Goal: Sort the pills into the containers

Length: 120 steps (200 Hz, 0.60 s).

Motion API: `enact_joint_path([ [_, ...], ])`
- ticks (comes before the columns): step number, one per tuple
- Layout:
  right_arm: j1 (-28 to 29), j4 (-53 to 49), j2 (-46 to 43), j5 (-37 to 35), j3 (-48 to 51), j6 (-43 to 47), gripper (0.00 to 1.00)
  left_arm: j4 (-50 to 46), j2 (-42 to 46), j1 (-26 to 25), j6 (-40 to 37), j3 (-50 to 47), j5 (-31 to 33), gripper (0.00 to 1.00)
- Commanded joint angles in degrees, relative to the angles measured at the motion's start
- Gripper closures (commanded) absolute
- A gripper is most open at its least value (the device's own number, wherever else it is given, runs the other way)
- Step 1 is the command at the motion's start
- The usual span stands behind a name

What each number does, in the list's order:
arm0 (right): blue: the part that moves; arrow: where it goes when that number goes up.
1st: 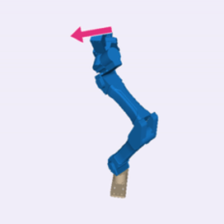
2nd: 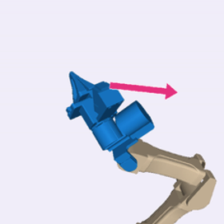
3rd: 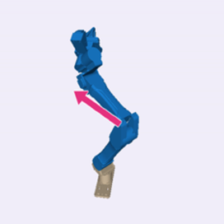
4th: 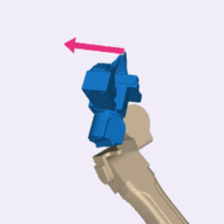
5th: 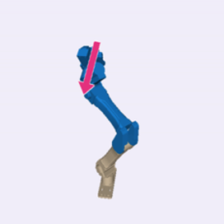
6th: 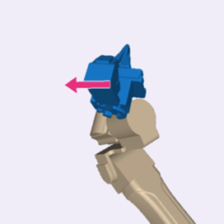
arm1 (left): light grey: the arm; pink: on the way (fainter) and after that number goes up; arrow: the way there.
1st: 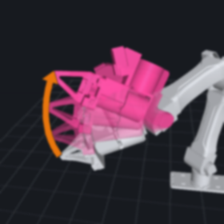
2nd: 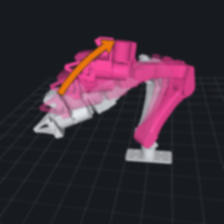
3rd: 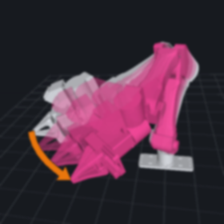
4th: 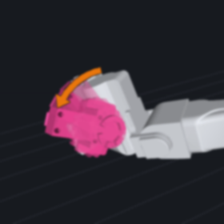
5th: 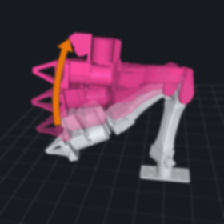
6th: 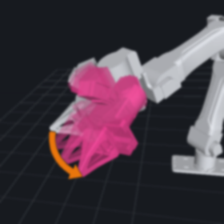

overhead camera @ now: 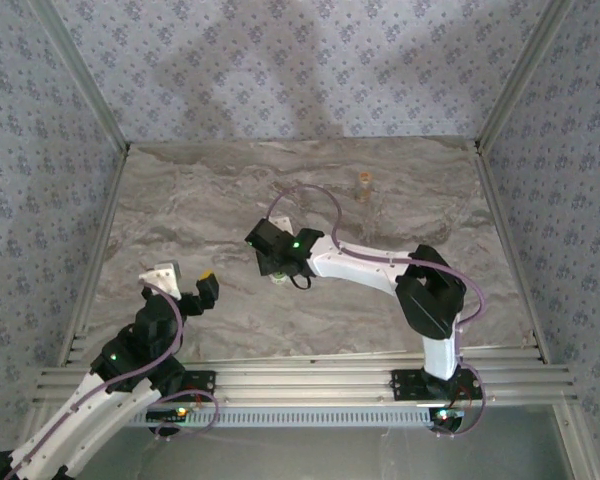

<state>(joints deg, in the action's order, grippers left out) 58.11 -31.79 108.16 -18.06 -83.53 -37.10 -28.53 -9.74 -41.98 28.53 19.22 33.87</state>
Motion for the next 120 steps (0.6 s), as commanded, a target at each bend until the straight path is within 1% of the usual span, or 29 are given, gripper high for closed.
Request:
enact_joint_path([
  [1, -0.75, -0.38, 1.66, 2.28, 1.00, 2.58, 0.27, 0.07, -0.01, 0.49, 0.56, -0.60, -0.07, 0.01],
  [17, -0.89, -0.42, 2.09, 2.50, 0.96, 2.54, 0.24, 0.31, -0.12, 0.49, 0.56, -0.68, -0.10, 0.01],
  [34, -0.89, -0.29, 2.97, 2.65, 0.61, 2.99, 0.22, 0.57, -0.51, 0.42, 0.56, -0.68, -0.01, 0.01],
  [69, -0.95, -0.11, 4.73, 5.02, -0.49, 4.59, 0.24, 1.20, -1.54, 0.42, 0.71, -0.83, -0.14, 0.01],
  [76, -0.99, 0.04, 4.91, 5.29, -0.58, 4.96, 0.26, 1.28, -1.73, 0.42, 0.73, -0.74, -0.23, 0.01],
  [109, -1.77, 0.64, 4.72, 8.72, -0.53, 9.43, 0.46, 1.44, -1.95, 0.48, 0.65, -0.86, -0.34, 0.01],
  [120, -2.04, 1.63, 3.95, 10.44, 0.21, 11.87, 0.50, 1.68, -1.94, 0.47, 0.52, -0.97, -0.51, 0.01],
])
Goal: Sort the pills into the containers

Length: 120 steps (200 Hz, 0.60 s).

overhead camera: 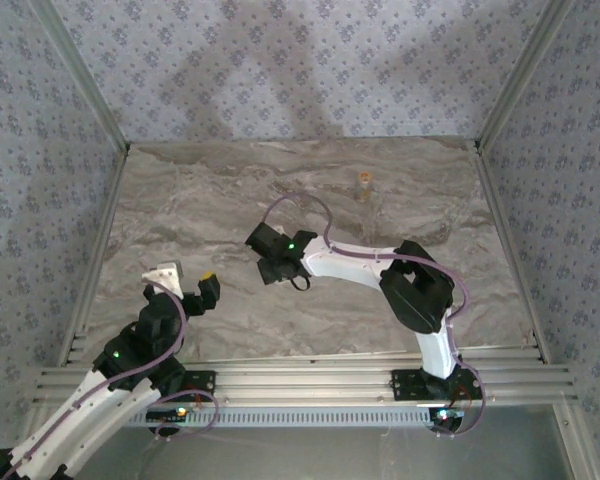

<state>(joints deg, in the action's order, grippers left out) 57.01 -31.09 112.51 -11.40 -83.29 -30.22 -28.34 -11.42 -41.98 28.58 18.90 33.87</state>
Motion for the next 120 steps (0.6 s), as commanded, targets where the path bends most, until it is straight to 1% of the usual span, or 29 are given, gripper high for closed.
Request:
enact_joint_path([
  [1, -1.03, 1.03, -0.51, 3.94, 0.01, 5.21, 0.50, 1.55, -0.26, 0.48, 0.45, -0.67, -0.53, 0.01],
  [17, -1.59, 1.84, -2.47, 6.13, 1.16, 9.66, 0.51, 2.38, -0.35, 0.44, -0.48, -1.00, -0.82, 0.01],
  [22, -1.69, 2.14, -3.41, 7.17, 1.52, 11.65, 0.51, 2.76, -0.36, 0.45, -0.96, -1.12, -2.25, 0.01],
  [42, -2.77, 1.61, -8.50, 14.73, 2.68, 24.24, 0.53, 6.53, -0.25, 0.46, -4.86, -2.53, -6.45, 0.01],
  [57, -4.18, -2.34, -12.98, 20.79, 2.76, 36.99, 0.57, 12.34, -0.09, 0.43, -9.66, -4.59, -13.69, 0.01],
  [67, -5.79, -6.18, -16.10, 26.22, 3.14, 45.31, 0.54, 17.58, -0.06, 0.47, -12.99, -6.72, -20.15, 0.01],
  [77, -7.32, -9.29, -19.01, 30.08, 3.23, 53.53, 0.53, 23.99, -0.17, 0.50, -14.90, -9.26, -26.13, 0.01],
  [88, -9.34, -13.30, -21.80, 36.32, 3.31, 62.68, 0.53, 31.09, -0.43, 0.42, -16.42, -11.99, -30.80, 0.01],
  [103, -11.08, -17.07, -25.30, 40.63, 3.62, 72.98, 0.53, 39.43, -0.85, 0.41, -19.26, -14.95, -36.71, 0.01],
  [120, -13.01, -21.21, -28.48, 46.92, 3.82, 85.41, 0.54, 46.44, -1.86, 0.41, -23.30, -17.08, -43.20, 0.01],
])
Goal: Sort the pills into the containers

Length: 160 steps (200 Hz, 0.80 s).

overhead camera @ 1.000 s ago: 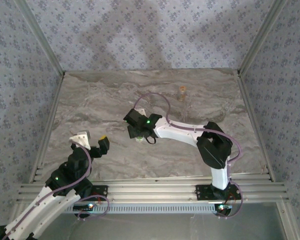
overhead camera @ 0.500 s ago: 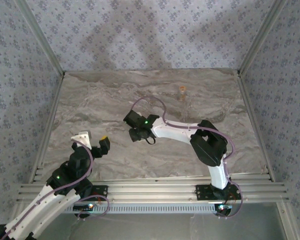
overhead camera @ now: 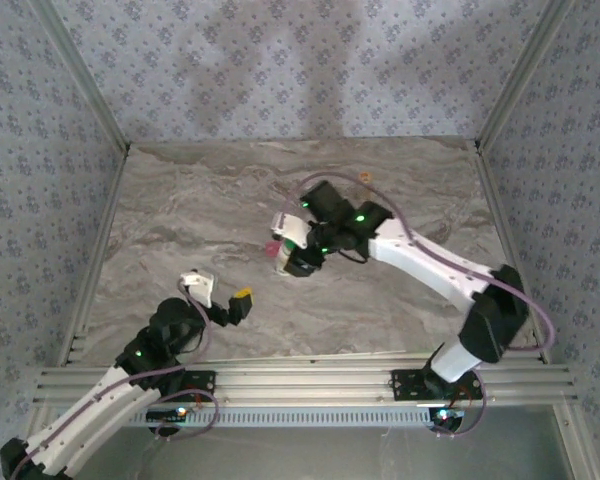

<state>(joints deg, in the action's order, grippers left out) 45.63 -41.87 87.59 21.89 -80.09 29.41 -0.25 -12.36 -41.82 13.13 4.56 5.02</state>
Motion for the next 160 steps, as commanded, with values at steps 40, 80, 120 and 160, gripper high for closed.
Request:
enact_joint_path([
  [40, -3.29, -19.34, -4.39, 19.59, -2.74, 42.58, 0.50, 27.14, -10.36, 0.08, -12.19, -1.68, -24.17, 0.01],
  [80, -3.35, -21.11, -4.28, 19.01, -3.34, 48.62, 0.49, 26.73, -25.62, -3.14, -21.61, 5.91, -32.14, 0.01],
  [120, -2.54, -19.55, -5.68, 19.78, -2.12, 52.50, 0.49, 27.96, -35.56, -5.10, -27.83, 11.59, -36.41, 0.07],
  [160, -1.85, -15.62, -7.71, 22.45, 0.55, 52.76, 0.50, 30.19, -43.45, -6.58, -29.30, 16.02, -39.69, 0.11],
])
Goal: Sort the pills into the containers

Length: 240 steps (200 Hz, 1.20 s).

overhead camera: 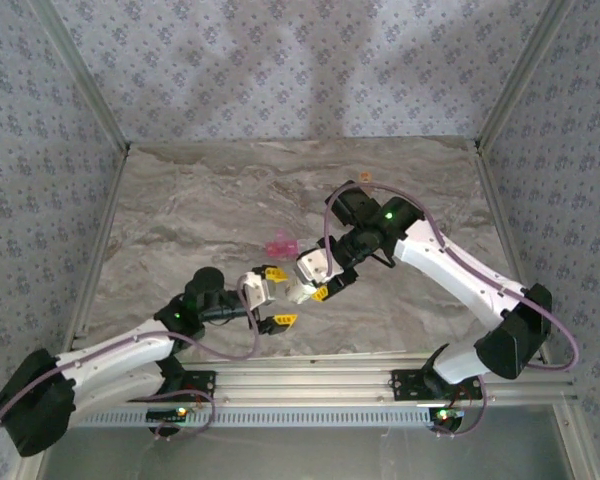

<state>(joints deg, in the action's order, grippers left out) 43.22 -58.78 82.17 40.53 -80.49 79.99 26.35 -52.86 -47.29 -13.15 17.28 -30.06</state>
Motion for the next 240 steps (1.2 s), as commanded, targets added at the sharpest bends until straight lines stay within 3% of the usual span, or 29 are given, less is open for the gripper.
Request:
enact_joint_path([
  [1, 0.55, 1.25, -2.28, 3.87, 0.94, 2.19, 0.50, 3.65, -3.12, -1.21, -3.07, 3.38, -4.63, 0.11],
  [32, 1.16, 0.71, -2.31, 4.03, 1.06, 2.46, 0.50, 6.12, -5.99, -1.63, -3.18, 4.82, -6.31, 0.13],
  [92, 1.61, 1.35, -2.38, 2.97, 1.38, 2.55, 0.49, 5.24, -6.21, -2.03, -4.06, 6.50, -12.12, 0.28],
  [196, 2.88, 1.82, -2.52, 2.26, 1.42, 2.37, 0.48, 3.33, -2.69, -3.09, -4.34, 6.43, -12.80, 0.40],
  [240, 3.15, 1.85, -2.46, 1.06, 1.51, 2.26, 0.46, 3.52, -2.19, -3.68, -3.98, 6.45, -12.34, 0.57],
])
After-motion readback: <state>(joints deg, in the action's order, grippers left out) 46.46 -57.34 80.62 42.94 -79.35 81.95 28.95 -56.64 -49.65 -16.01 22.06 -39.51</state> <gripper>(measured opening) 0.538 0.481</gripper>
